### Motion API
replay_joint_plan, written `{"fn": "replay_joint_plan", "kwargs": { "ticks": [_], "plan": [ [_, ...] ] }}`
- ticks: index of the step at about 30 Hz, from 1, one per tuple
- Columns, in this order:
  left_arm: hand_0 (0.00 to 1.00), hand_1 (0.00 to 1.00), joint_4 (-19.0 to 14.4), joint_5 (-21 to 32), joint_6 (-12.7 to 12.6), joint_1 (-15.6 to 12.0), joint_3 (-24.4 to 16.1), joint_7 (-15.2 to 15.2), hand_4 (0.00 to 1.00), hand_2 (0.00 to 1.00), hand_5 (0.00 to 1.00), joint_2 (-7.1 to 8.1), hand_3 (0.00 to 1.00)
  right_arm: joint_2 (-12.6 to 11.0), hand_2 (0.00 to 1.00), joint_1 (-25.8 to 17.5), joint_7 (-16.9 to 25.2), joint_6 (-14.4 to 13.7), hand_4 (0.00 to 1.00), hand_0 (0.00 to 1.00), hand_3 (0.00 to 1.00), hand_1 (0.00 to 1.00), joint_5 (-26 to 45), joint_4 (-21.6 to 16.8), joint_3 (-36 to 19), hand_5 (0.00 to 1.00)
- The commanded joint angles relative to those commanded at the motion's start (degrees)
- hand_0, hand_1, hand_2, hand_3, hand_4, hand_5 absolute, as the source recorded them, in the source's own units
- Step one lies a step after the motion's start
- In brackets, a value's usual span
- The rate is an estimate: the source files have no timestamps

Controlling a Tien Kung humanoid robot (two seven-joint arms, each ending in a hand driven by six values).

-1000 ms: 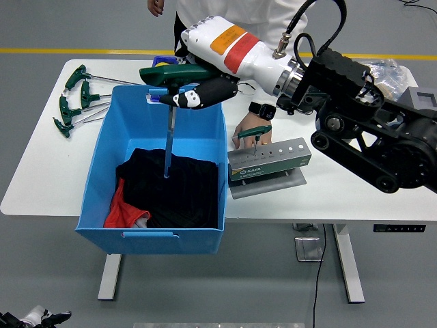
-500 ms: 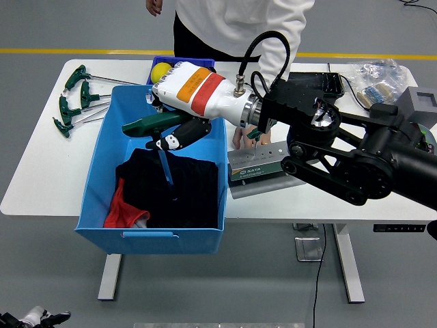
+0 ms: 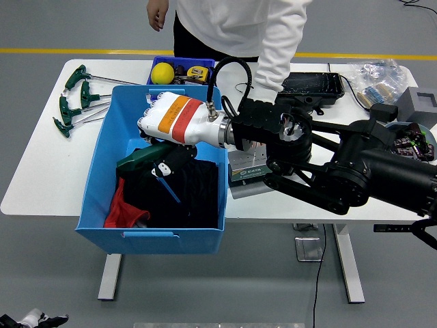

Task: Lift tool from toolbox,place it in box,lift tool from toolbox,place it in box

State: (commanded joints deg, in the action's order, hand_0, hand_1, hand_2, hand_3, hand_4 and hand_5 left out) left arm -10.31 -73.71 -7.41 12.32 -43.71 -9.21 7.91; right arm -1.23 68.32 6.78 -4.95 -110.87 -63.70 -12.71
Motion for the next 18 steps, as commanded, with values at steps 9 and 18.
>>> {"fn": "replay_joint_plan", "kwargs": {
  "ticks": [9,18],
  "plan": [
    [0.704,0.659,0.0,-1.66,0.42,-0.21,-0.91,-0.3,0.662,0.679,0.667,0.13,0.628,0.85,0.661,0.7,0.12,-0.65,0.927,0.692,0.529,0.614,-0.47,1.39,-0.98,0.594],
    [0.706,0.66,0.0,-2.31,0.62,0.13,-1.33,-0.37,0.662,0.679,0.669,0.31,0.628,0.41,0.703,1.03,0.32,-1.27,0.936,0.729,0.555,0.653,-0.36,2.82,-2.92,0.574]
  ]
}}
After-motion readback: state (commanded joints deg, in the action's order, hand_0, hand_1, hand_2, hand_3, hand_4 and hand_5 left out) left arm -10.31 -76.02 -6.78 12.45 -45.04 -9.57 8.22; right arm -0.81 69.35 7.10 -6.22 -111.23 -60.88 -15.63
